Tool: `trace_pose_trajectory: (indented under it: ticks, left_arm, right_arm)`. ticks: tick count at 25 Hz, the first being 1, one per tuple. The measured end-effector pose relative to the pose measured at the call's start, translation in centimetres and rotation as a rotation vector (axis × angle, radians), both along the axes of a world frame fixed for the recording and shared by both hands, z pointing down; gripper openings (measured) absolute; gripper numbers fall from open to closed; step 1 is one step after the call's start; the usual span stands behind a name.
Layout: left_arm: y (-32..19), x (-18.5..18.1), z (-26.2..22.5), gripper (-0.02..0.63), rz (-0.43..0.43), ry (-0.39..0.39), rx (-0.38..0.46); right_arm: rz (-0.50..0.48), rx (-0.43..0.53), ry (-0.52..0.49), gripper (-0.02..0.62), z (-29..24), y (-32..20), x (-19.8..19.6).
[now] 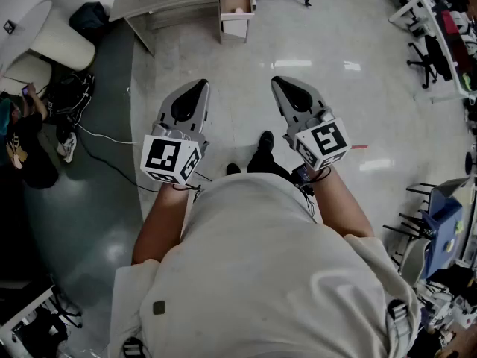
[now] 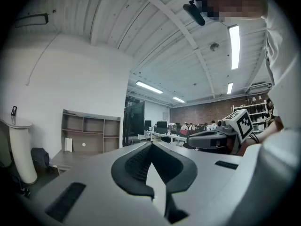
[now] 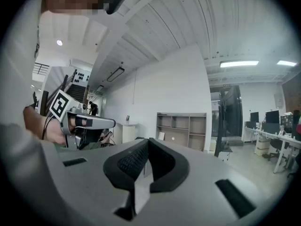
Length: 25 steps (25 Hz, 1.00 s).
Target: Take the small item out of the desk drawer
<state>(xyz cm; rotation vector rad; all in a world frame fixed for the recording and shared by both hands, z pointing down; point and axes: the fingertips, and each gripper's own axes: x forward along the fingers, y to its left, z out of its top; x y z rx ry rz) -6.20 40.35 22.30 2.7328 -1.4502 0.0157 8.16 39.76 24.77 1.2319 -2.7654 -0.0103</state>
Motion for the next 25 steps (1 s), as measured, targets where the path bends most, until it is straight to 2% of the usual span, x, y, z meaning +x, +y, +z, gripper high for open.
trace_pose_trajectory:
  ticks: [7,14,25]
  left_arm:
    - [-0.7,0.6,0.5,0.015,-0.004,-0.004,-0.008]
    - [-3.9,1.3,1.2,0.015,-0.025,-0.013,-0.023]
    - [-13.0,7.3,2.4,0.015,-0.032,-0.035,-0.04]
  right_arm:
    - [-0.013,0.002,-0.007,0.017,0.3,-0.6,0.6]
    - [0.0,-0.008,-0.016,0.017,0.8,-4.1,2.6]
    - [-0.008,0.02,-0.05,0.017,1.3,-13.6,8.8]
